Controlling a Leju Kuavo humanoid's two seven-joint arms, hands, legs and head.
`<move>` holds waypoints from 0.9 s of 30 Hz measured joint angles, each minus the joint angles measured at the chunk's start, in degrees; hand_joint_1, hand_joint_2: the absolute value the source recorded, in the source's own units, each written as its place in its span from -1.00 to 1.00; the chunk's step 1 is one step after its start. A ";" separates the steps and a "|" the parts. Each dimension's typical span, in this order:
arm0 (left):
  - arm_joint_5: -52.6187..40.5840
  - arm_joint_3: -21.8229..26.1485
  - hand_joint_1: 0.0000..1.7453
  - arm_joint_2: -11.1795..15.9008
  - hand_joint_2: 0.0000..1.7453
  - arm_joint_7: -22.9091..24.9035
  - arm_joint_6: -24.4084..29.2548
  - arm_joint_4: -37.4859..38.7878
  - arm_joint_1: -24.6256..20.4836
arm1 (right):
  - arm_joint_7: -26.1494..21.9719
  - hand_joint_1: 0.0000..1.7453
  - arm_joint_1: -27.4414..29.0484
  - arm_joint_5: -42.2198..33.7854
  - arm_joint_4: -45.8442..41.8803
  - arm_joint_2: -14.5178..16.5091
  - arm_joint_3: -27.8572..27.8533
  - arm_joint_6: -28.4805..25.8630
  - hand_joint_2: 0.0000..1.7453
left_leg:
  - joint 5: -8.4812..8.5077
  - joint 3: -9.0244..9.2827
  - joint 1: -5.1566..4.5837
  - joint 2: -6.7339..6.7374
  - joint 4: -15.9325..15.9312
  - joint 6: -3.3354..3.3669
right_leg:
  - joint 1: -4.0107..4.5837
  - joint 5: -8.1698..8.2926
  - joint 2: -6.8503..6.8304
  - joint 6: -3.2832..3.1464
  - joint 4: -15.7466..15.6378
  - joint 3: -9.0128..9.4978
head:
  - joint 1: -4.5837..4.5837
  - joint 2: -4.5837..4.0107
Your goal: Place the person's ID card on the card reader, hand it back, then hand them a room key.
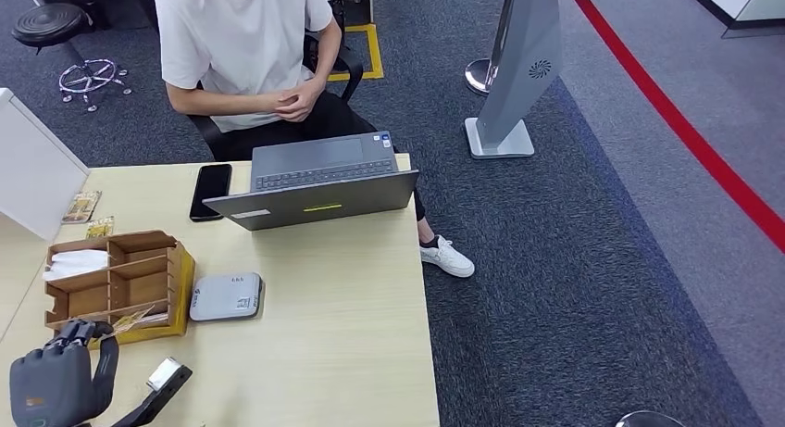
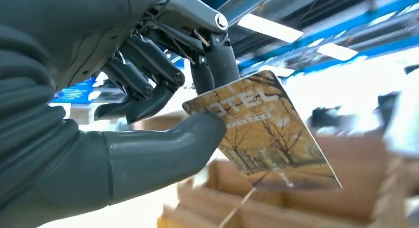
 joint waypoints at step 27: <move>-4.79 -10.41 1.00 -1.89 1.00 2.01 8.39 30.52 -52.21 | 0.36 -1.00 -3.07 8.53 0.02 0.03 5.25 3.39 -1.00 | 0.81 -0.29 0.06 -0.18 0.07 -0.02 | 0.05 0.85 -0.11 -0.06 0.00 -0.27 | 0.02 0.00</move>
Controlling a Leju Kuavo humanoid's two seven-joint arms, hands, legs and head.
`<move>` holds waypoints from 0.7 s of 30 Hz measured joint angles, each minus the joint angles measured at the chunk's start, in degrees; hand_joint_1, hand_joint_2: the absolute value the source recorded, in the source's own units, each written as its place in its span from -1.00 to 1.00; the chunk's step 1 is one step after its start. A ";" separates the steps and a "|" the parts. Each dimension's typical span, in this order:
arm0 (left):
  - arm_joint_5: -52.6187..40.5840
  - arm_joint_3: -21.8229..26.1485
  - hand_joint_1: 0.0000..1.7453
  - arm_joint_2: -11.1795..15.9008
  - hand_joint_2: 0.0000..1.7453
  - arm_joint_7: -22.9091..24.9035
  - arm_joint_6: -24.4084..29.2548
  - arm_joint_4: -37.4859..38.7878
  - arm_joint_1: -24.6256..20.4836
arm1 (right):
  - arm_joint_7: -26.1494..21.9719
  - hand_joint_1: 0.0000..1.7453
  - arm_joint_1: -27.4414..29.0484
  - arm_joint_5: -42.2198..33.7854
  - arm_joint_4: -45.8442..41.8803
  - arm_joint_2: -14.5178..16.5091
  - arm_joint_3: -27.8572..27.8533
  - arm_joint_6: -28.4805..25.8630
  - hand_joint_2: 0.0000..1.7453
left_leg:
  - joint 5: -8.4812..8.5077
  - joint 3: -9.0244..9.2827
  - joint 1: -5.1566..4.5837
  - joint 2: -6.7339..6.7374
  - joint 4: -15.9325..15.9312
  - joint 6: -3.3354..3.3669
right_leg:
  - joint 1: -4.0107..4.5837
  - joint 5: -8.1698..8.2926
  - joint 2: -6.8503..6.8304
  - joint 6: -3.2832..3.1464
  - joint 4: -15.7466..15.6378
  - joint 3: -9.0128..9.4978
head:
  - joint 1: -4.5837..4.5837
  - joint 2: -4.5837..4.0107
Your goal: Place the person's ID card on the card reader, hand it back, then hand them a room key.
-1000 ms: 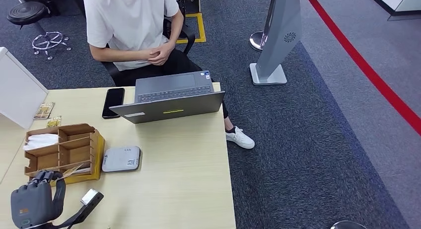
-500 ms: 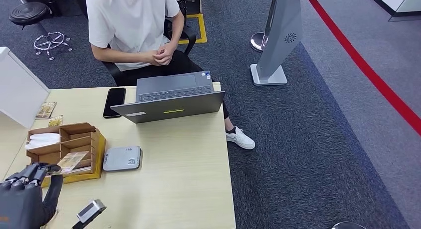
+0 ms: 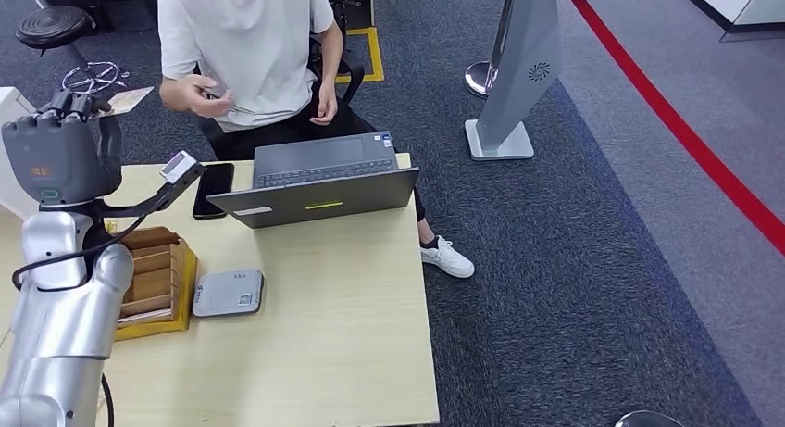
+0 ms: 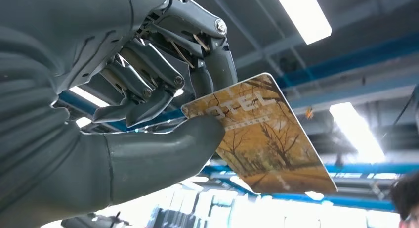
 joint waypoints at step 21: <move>1.92 -0.28 -1.00 -5.06 1.00 -1.35 0.58 19.77 -9.79 | 0.35 -1.00 -0.59 -0.50 0.00 0.31 1.02 -0.20 -1.00 | 0.00 -0.20 0.01 0.04 -0.01 -0.01 | 0.01 -0.01 0.05 0.00 0.01 -0.21 | -0.04 0.00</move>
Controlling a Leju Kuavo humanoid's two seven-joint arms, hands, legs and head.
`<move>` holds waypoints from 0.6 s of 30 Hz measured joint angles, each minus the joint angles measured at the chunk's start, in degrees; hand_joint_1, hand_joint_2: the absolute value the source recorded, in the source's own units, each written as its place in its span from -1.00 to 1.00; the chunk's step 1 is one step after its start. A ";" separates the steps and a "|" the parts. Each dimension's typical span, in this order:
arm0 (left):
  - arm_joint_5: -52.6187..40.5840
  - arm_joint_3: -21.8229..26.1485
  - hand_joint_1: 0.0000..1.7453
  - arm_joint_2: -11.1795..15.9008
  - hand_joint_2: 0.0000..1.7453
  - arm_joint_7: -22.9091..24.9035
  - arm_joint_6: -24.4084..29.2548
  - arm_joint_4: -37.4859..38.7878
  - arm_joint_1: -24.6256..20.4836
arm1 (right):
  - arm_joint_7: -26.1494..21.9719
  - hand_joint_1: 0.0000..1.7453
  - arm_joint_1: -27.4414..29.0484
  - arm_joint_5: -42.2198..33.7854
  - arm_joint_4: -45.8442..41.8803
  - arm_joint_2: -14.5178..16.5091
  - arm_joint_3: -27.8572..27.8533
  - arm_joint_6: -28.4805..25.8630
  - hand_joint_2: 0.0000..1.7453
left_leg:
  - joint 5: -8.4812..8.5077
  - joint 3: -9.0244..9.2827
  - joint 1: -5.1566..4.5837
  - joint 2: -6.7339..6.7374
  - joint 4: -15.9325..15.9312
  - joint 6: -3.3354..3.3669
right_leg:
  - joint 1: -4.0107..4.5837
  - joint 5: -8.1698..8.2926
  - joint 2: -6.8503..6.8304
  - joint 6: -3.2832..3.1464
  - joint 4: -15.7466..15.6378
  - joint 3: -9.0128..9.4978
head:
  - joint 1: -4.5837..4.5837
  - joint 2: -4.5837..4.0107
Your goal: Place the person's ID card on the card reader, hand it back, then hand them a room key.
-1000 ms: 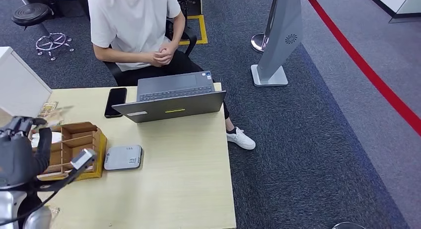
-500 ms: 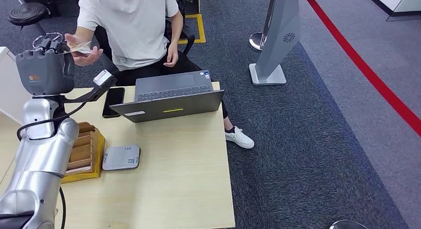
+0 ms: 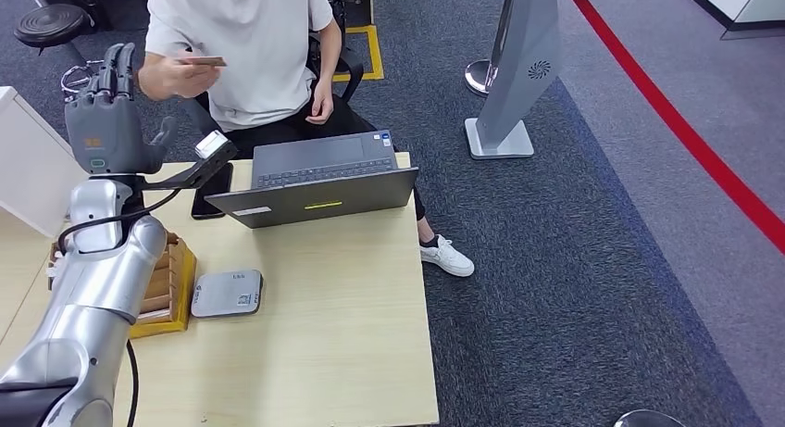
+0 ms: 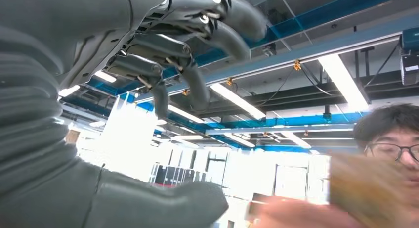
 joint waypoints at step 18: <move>10.45 3.83 -1.00 12.22 1.00 -7.16 -0.13 -46.90 39.18 | -1.56 -1.00 3.39 -5.97 -0.01 -0.28 -4.96 -2.18 -1.00 | -0.35 -0.07 0.01 0.26 -0.10 -0.12 | 0.00 -0.35 0.21 -0.03 0.02 -0.08 | 0.07 0.00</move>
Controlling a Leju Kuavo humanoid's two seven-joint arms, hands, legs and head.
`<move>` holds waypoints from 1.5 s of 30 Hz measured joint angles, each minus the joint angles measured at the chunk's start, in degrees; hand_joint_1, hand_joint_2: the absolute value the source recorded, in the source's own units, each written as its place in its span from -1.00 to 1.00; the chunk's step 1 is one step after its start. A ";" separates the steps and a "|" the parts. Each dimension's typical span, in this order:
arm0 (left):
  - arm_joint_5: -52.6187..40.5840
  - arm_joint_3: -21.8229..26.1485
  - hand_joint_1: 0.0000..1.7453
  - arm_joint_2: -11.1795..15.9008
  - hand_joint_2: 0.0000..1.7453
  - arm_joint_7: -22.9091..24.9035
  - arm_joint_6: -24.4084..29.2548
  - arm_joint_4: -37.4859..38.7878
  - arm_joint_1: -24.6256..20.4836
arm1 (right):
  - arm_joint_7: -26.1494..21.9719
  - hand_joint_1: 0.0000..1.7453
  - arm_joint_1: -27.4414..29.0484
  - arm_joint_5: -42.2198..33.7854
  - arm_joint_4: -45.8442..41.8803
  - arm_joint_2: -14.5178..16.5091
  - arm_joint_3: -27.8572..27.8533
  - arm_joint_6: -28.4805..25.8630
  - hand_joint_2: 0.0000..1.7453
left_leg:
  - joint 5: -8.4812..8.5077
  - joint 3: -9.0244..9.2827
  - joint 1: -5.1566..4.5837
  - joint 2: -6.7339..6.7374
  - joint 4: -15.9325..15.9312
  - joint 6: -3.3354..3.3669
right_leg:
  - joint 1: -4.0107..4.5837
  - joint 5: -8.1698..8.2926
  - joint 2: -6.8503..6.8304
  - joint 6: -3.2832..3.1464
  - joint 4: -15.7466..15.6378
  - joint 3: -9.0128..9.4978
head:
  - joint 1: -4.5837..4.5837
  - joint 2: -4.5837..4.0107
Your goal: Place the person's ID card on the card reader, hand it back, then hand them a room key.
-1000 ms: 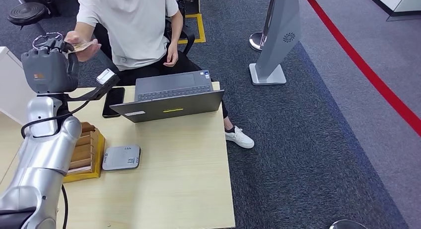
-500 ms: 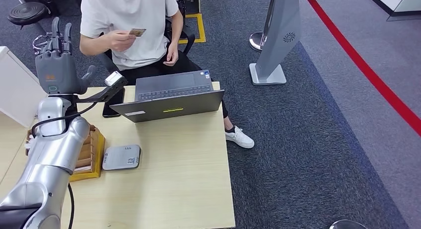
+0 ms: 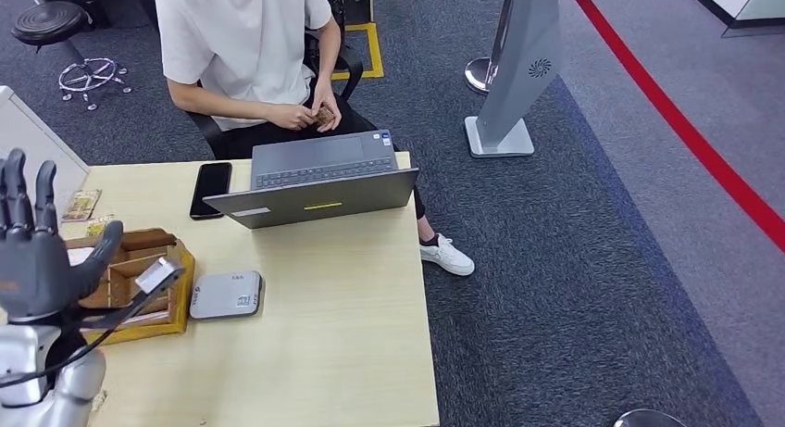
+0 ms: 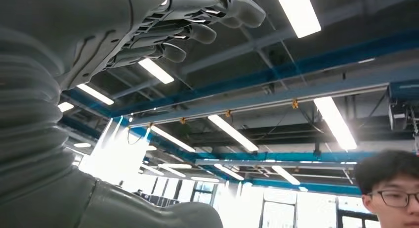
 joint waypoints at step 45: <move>70.41 84.65 -1.00 -8.60 1.00 -3.28 -34.93 70.58 5.33 | 1.99 -1.00 0.14 6.74 0.01 -1.78 2.51 1.39 0.00 | -0.21 0.35 0.01 -0.32 0.01 0.03 | 0.02 -0.29 -0.42 -0.08 -0.08 0.46 | -0.05 0.00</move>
